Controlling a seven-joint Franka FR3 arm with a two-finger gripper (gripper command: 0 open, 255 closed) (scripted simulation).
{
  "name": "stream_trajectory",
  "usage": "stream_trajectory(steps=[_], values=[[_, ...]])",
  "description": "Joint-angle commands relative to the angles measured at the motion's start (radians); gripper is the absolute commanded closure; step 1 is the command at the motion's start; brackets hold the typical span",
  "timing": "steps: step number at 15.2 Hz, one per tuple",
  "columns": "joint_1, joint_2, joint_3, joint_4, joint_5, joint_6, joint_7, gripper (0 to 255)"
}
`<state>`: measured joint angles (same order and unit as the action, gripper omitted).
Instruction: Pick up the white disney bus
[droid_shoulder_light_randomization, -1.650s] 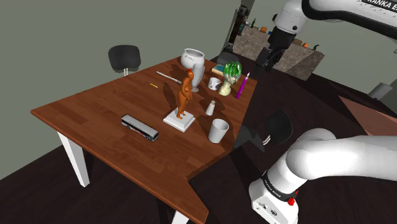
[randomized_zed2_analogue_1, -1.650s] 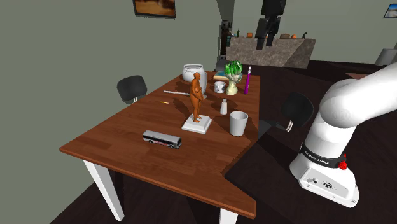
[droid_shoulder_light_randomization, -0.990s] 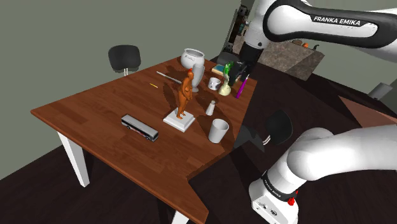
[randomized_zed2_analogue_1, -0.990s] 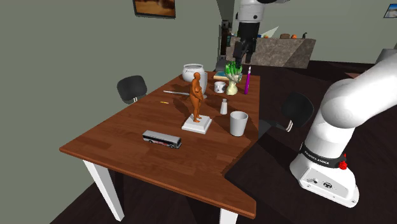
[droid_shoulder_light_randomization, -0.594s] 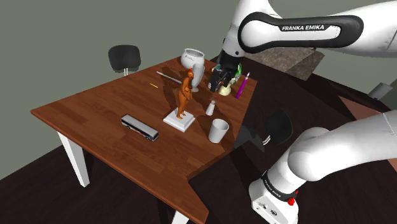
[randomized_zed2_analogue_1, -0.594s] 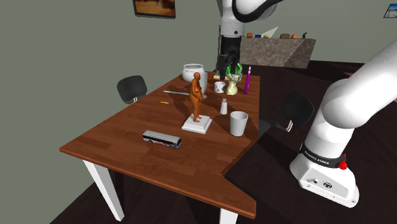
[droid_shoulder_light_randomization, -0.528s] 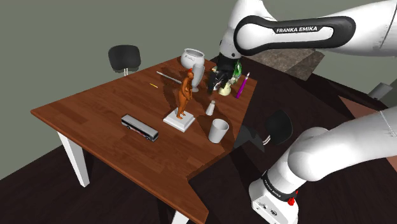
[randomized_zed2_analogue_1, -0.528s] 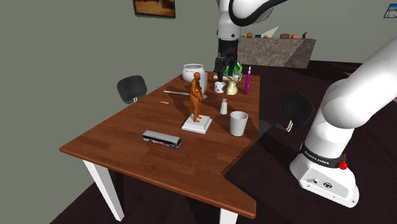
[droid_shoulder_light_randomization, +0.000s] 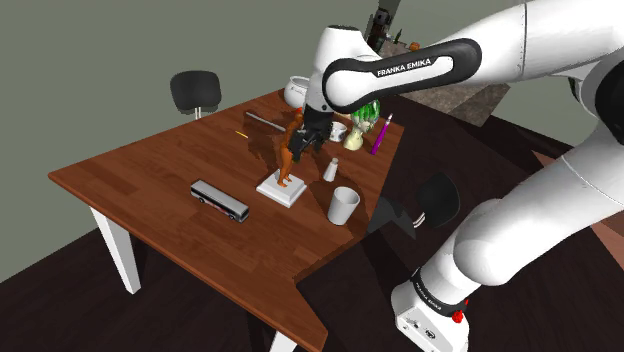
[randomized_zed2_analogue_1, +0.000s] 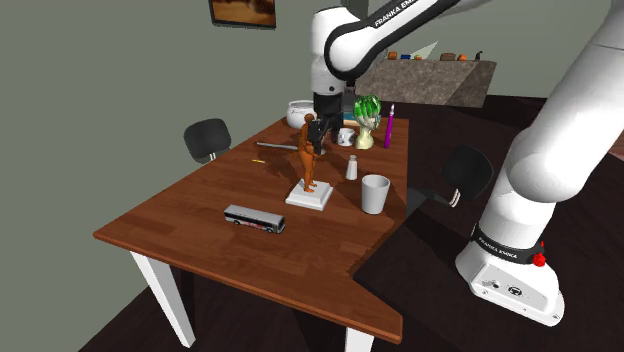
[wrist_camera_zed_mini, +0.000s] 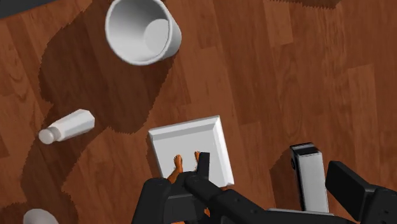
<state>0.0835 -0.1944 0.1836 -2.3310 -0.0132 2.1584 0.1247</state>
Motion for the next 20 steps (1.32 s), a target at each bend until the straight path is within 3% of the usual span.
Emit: stream_trajectory(steps=[1,10,20], values=[[0.003,0.079,0.011,0.031,-0.013,0.044,0.015,0],[0.051,0.417,0.049,0.226,-0.104,0.164,0.115,0],[0.152,0.798,0.035,0.557,-0.193,0.190,0.188,0]])
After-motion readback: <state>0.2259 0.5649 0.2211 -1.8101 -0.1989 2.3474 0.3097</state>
